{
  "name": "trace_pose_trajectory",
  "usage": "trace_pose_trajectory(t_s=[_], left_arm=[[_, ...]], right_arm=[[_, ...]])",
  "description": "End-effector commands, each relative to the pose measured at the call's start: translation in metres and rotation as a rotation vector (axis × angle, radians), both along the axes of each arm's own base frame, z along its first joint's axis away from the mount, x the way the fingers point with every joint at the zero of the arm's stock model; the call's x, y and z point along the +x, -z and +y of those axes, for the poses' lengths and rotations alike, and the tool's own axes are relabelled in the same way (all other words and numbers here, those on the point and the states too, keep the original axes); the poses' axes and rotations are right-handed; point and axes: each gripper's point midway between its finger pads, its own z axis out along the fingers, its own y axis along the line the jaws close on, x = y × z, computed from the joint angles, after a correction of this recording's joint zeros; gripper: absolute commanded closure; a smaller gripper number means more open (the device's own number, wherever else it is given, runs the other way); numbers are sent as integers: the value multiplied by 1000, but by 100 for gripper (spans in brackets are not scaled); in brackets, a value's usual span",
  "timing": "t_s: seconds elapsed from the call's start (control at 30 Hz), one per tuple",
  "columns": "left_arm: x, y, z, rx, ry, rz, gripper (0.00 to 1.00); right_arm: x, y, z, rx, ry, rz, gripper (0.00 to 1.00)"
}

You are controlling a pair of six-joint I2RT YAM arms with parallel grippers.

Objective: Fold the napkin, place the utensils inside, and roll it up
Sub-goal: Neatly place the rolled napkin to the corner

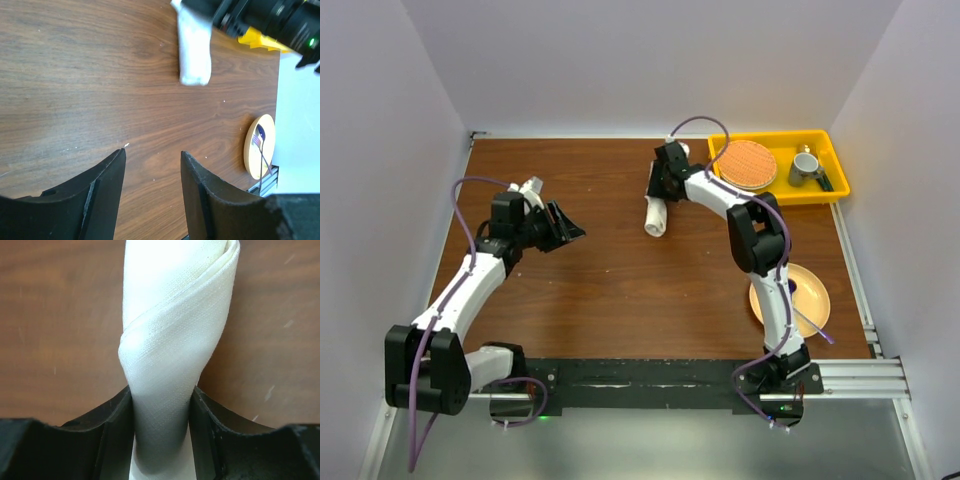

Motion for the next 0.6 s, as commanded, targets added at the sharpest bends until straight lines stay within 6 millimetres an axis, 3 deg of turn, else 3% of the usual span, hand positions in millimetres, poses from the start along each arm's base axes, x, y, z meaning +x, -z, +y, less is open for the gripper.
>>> trace_pose_trajectory(t_s=[0.0, 0.13, 0.27, 0.3, 0.37, 0.43, 0.57], left_arm=[[10, -4, -4, -28, 4, -29, 47], [12, 0, -5, -39, 6, -17, 47], [12, 3, -4, -30, 4, -8, 47], [12, 3, -4, -28, 4, -6, 47], [11, 5, -4, -26, 6, -1, 47], [10, 5, -4, -26, 8, 1, 47], [9, 7, -4, -23, 14, 1, 47]], right_arm=[[43, -3, -18, 152, 205, -49, 53], [67, -5, -30, 192, 365, -94, 51], [80, -1, -32, 260, 487, -118, 50], [87, -8, -29, 282, 496, -137, 50], [88, 3, -31, 270, 531, -116, 48], [95, -2, -29, 284, 544, -123, 37], [97, -4, -26, 294, 537, -119, 25]])
